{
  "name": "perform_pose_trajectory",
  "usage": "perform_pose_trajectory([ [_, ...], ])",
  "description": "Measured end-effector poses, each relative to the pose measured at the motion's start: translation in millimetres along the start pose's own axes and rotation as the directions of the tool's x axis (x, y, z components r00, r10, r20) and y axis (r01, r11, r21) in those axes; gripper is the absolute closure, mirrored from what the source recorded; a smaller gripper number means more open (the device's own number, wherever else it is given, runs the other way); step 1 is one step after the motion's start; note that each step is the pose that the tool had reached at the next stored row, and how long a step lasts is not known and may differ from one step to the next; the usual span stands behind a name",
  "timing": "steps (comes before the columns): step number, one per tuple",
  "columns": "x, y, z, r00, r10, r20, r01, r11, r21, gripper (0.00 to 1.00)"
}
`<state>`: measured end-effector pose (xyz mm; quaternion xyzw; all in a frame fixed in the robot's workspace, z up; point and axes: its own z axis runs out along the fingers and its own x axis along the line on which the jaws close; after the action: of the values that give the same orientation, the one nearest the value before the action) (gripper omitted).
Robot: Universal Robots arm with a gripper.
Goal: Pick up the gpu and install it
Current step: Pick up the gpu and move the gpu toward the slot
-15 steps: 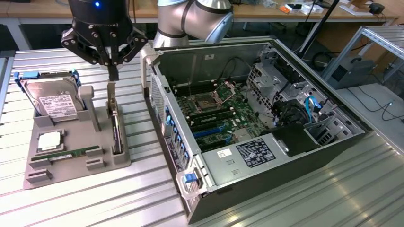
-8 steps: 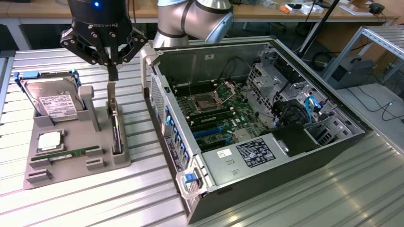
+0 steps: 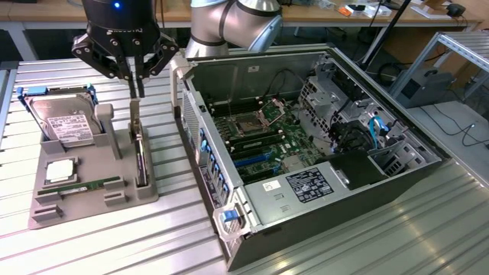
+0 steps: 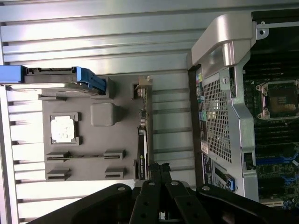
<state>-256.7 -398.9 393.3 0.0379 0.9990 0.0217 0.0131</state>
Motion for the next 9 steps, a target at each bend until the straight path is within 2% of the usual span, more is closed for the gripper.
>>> perform_pose_trajectory([
  [1, 0.0, 0.0, 0.0, 1.0000, 0.000, 0.0000, 0.000, 1.0000, 0.0000, 0.76],
  [2, 0.0, 0.0, 0.0, 1.0000, 0.000, 0.0000, 0.000, 1.0000, 0.0000, 0.76],
  [5, 0.0, 0.0, 0.0, 1.0000, 0.000, 0.0000, 0.000, 1.0000, 0.0000, 0.58],
  [9, 0.0, 0.0, 0.5, 1.0000, 0.000, 0.0000, 0.000, 1.0000, 0.0000, 0.58],
])
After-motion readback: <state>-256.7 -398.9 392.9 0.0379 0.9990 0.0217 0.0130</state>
